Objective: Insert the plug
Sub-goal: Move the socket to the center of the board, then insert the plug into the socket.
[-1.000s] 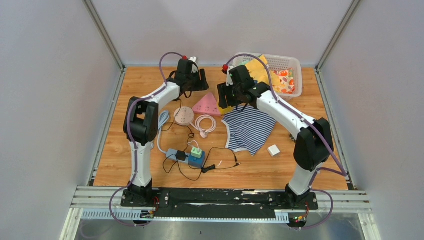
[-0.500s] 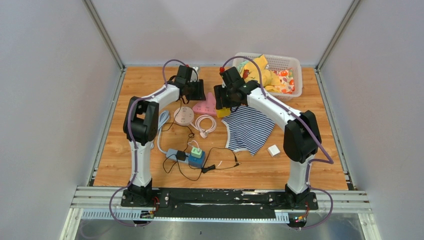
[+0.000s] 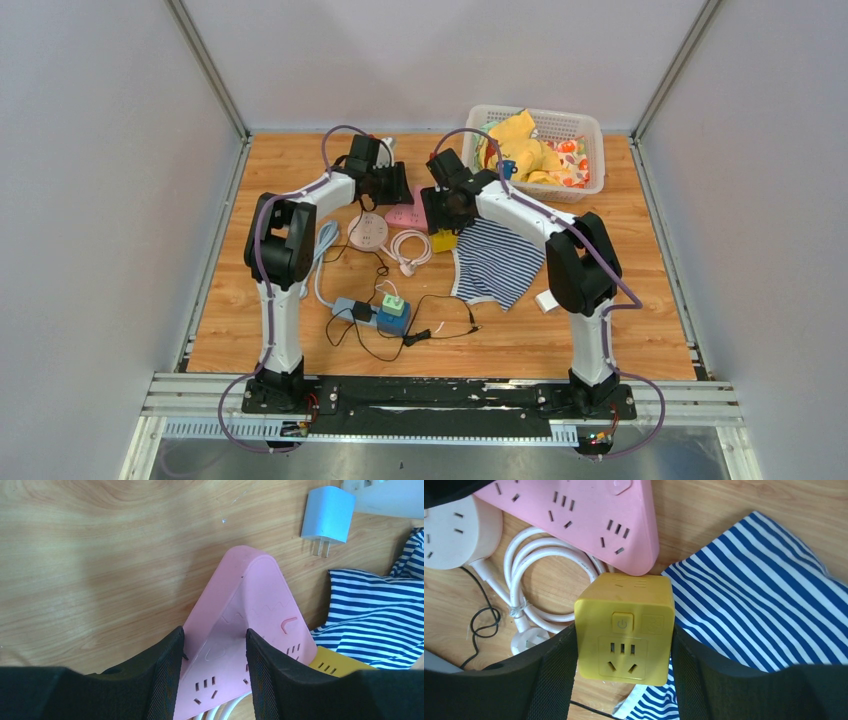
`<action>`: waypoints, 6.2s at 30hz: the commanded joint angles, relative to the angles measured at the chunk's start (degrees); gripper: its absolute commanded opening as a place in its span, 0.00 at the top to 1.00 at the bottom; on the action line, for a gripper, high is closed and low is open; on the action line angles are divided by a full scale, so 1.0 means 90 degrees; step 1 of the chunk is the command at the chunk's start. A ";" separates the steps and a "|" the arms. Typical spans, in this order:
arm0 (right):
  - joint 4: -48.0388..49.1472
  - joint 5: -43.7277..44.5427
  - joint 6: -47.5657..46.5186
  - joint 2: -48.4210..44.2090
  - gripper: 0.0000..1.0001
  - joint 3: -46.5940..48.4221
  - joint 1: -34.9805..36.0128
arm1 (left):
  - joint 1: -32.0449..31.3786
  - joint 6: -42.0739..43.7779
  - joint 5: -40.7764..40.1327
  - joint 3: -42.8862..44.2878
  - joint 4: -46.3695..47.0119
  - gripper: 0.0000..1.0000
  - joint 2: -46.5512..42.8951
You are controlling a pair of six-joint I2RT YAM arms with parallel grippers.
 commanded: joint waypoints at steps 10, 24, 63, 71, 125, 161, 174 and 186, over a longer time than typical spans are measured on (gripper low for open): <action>0.0578 0.0610 -0.0593 0.0127 1.00 0.0189 -0.0233 | 0.0030 -0.0676 0.0781 -0.0322 0.0327 0.51 -0.0089; 0.0037 -0.0680 -0.1354 -0.0857 1.00 0.0174 -0.0492 | 0.0050 -0.0095 0.0071 -0.0090 -0.0144 0.50 -0.0094; 0.1681 -0.0911 -0.0817 0.0073 1.00 -0.0314 -0.0950 | 0.0059 0.0056 0.0274 0.0097 -0.0298 0.52 -0.0103; 0.1649 -0.0351 -0.0865 0.0014 1.00 -0.0462 -0.0853 | 0.0060 0.0026 0.0370 0.0116 -0.0286 0.55 -0.0069; 0.2113 0.0336 -0.0478 0.1206 1.00 -0.2092 -0.0053 | 0.0089 0.0277 0.0530 0.0325 -0.0589 0.64 0.0240; 0.1821 -0.0877 -0.0782 -0.0186 0.26 -0.0666 -0.0666 | 0.0206 0.0109 0.0703 0.0379 -0.0750 0.67 0.0413; 0.1732 -0.1431 -0.0807 -0.0586 0.22 -0.0611 -0.0970 | 0.0206 0.0194 0.0668 0.0524 -0.0868 0.68 0.0440; 0.1716 -0.1256 -0.0826 -0.0144 0.64 -0.0700 -0.1064 | 0.0206 0.0158 0.0688 0.0493 -0.0865 0.68 0.0378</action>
